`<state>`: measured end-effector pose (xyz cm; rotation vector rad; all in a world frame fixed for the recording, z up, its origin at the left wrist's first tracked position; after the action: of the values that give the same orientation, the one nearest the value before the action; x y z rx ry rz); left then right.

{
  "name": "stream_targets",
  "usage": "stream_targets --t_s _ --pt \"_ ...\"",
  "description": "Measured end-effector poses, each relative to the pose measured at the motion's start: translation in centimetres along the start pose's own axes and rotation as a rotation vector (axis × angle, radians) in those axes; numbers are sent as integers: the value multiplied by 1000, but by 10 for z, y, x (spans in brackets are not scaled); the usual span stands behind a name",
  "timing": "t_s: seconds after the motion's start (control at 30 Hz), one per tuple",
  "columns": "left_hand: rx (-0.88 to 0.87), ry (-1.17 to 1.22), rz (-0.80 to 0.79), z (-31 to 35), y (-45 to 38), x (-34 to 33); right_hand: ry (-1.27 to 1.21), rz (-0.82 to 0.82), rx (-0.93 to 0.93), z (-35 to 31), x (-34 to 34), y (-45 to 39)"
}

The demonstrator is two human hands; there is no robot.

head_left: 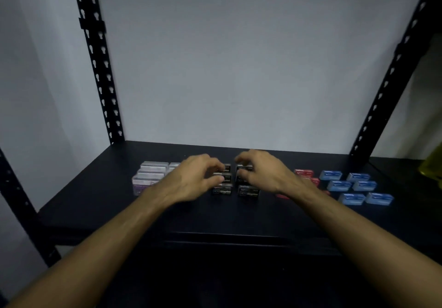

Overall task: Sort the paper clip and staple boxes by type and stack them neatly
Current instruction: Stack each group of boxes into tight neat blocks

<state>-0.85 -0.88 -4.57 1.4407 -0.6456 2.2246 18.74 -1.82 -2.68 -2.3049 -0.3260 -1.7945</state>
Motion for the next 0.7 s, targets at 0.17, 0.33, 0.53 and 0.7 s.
stream_targets --t_s 0.17,0.33,0.53,0.7 --pt "40 -181 -101 17 -11 -37 45 -56 -24 24 -17 20" --pt "93 -238 -87 14 -19 -45 13 -66 -6 33 -34 19" --pt "102 -211 -76 9 -24 -48 -41 -54 3 37 -41 15" --pt "97 -144 -76 8 -25 -49 -62 -41 27 39 -43 14"
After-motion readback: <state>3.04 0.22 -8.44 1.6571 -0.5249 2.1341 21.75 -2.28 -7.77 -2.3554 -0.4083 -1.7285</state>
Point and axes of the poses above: each hand's wrist, its own y-axis away from the middle knuckle, its own x-axis out of the back of the hand, z = x × y, the point moved 2 cm from there along -y, towards the middle knuckle, and after that the axes turned 8 degrees about -z, right-handed, at the moved point
